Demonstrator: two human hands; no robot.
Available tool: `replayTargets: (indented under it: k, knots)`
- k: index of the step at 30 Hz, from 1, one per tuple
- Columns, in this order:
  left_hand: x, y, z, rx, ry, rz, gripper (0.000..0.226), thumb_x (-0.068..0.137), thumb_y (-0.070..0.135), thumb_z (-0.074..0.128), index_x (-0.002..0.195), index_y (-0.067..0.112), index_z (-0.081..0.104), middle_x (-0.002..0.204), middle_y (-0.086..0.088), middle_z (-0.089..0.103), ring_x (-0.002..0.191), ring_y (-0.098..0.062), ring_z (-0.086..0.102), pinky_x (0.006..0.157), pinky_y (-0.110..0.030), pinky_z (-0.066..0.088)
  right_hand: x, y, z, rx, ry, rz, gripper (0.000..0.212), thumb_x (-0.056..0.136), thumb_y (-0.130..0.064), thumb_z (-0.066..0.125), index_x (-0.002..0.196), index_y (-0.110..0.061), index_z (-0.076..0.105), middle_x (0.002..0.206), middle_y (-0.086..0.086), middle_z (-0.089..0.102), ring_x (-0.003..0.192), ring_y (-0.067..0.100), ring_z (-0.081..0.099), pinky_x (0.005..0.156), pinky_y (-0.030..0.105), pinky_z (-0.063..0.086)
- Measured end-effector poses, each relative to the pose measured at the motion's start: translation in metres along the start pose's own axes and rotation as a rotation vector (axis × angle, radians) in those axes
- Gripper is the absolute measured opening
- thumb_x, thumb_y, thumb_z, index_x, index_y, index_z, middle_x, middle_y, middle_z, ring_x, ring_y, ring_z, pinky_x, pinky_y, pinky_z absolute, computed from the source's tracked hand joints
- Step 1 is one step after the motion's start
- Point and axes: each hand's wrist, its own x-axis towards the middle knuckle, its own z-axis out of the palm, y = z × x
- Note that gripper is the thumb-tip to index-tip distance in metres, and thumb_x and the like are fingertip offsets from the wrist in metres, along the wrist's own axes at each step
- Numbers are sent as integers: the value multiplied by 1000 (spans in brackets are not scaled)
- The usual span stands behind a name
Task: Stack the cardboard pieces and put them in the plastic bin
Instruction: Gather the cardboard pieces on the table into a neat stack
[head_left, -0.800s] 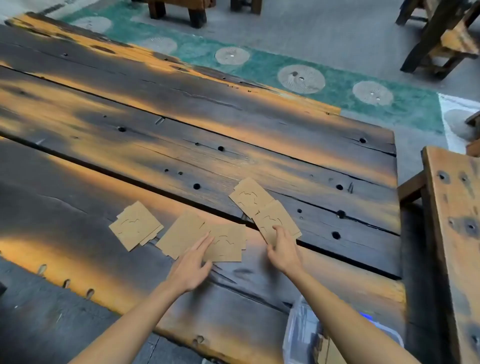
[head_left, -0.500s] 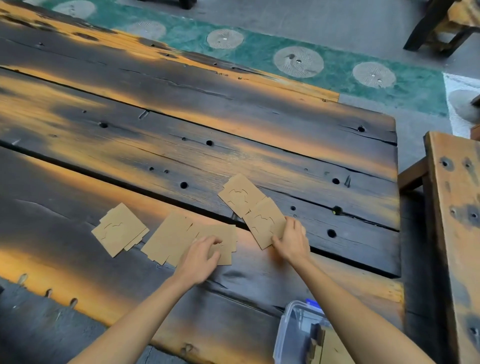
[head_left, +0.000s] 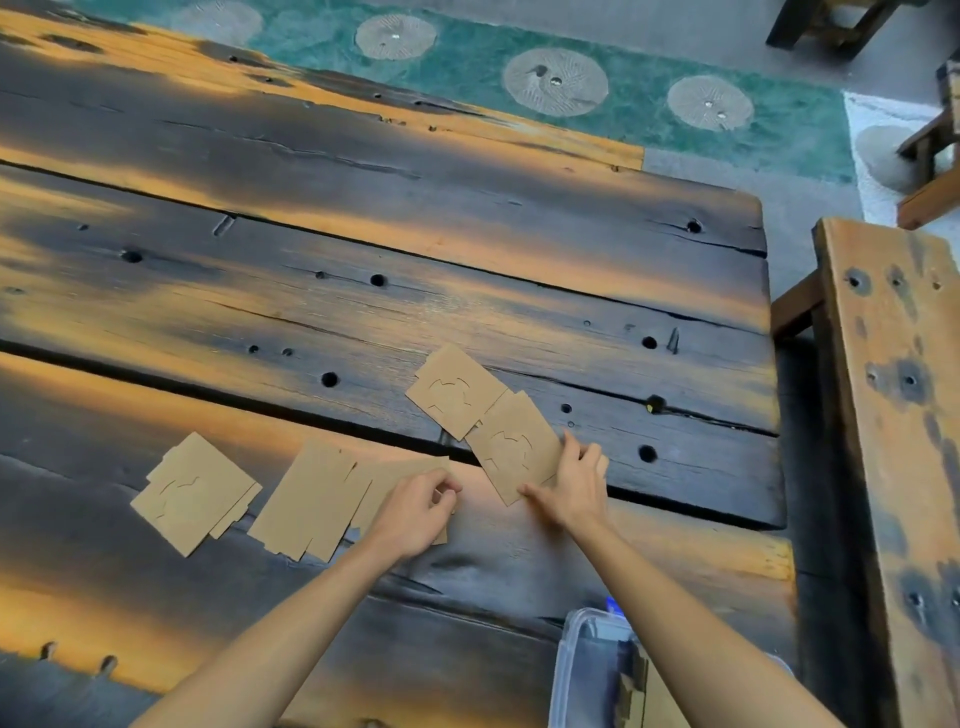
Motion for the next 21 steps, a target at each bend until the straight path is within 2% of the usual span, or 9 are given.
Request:
replayTargets:
  k: [3,6,9,11,14,17,21]
  knots:
    - [10,2,-4,8,-26,25,21,92,22,50,103,24,68,94,3,73,87,-12,63,83,-34,53,-4,1,-5,14,47,13,84,71,-50,85,138,-16,46,128,9,40,118,30,48,98,42,47]
    - [22,3,-8,-2,-52,39,19,92,23,51,101,25,66,94,3,73,86,-12,62,83,-34,53,-7,-1,-8,126,70,47,58,82,-39,79,130,-18,54,125,4,42,107,28,61,90,39,51]
    - [36,5,-11,-44,-48,41,24,92,22,53,112,21,65,107,1,70,96,-15,63,89,-34,51,-7,0,-10,254,89,23,33,90,-26,72,120,-16,63,118,2,57,104,22,62,88,32,46]
    - [48,3,-14,-60,-50,47,33,91,19,54,123,18,60,120,-1,64,107,-18,60,94,-34,48,-4,-2,-11,343,83,1,17,95,-19,66,111,-16,68,107,-1,71,97,17,65,88,34,50]
    - [54,4,-16,-56,-29,17,47,91,23,54,137,20,47,133,-2,54,113,-21,56,97,-37,46,-8,0,-14,452,77,-22,15,98,-13,60,103,-19,72,91,-10,75,86,2,67,84,32,54]
    - [71,0,-22,-54,-12,-9,56,91,27,56,144,20,39,138,-3,51,115,-21,57,97,-37,46,-1,-8,-15,534,90,-19,19,98,-11,60,103,-24,72,90,-11,75,85,-1,67,82,29,56]
    - [93,-4,-33,-115,-20,8,49,91,25,61,138,17,49,130,0,62,99,-11,65,90,-31,48,16,-25,-18,588,87,-41,23,99,-12,58,101,-32,70,91,-14,74,86,-3,66,73,16,52]
